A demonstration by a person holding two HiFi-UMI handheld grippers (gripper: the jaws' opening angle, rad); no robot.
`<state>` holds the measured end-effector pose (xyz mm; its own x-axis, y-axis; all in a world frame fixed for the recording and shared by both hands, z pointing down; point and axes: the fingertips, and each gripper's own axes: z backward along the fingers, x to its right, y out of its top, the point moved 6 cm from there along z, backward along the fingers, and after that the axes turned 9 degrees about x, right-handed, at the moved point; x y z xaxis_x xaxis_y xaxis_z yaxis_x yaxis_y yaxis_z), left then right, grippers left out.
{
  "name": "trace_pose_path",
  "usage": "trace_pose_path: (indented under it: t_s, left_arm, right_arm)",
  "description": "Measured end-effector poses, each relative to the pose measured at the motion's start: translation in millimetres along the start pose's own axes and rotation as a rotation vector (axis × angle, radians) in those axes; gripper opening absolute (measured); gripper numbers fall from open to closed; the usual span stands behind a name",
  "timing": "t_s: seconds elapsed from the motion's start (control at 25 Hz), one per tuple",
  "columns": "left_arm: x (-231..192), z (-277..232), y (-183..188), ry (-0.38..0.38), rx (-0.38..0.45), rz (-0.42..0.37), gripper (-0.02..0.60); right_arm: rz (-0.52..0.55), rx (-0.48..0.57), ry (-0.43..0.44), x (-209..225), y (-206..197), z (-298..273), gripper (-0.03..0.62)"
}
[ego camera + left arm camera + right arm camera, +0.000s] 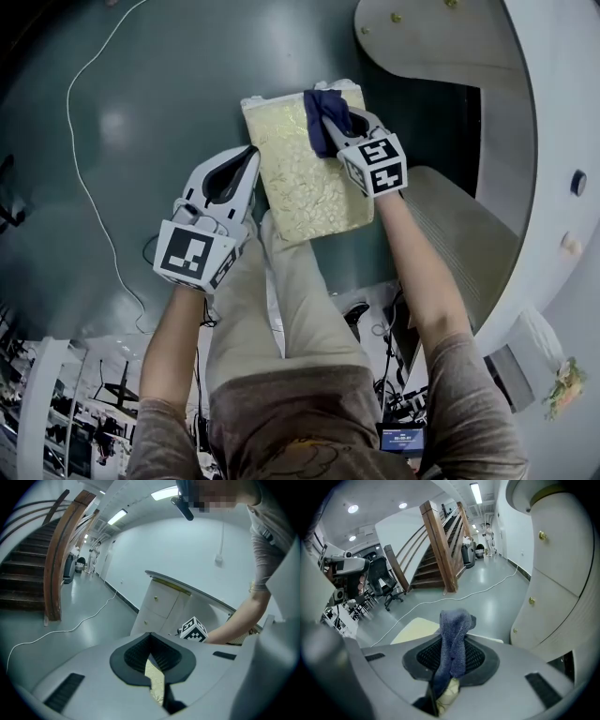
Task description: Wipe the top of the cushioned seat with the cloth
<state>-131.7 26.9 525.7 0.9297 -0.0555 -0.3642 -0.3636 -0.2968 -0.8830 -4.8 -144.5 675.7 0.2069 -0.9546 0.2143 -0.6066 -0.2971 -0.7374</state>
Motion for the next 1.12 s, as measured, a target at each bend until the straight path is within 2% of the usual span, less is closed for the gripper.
trace_pose_path:
  t_s: [0.4,0.72,0.96,1.12]
  left_arm:
    - [2.1,-5.9,1.5,0.007,0.011,0.006,0.017]
    - [2.2,-1.8,0.8,-0.008,0.004,0.007,0.017]
    - [9.2,1.6,0.2,-0.044,-0.002,-0.005,0.017]
    - [11.8,7.0,0.5,-0.064,-0.004,-0.015,0.017]
  right_arm:
    - [0.006,-0.024,-0.071,43.3,-9.5,23.7,0.087]
    - [-0.012,-0.070,-0.185,67.1,-21.0,46.5,0.087]
    - [-0.031,-0.074,-0.256,73.3,-32.0,70.9,0.086]
    - [-0.049,-0.040,-0.267,63.8,-30.7,87.5,0.086]
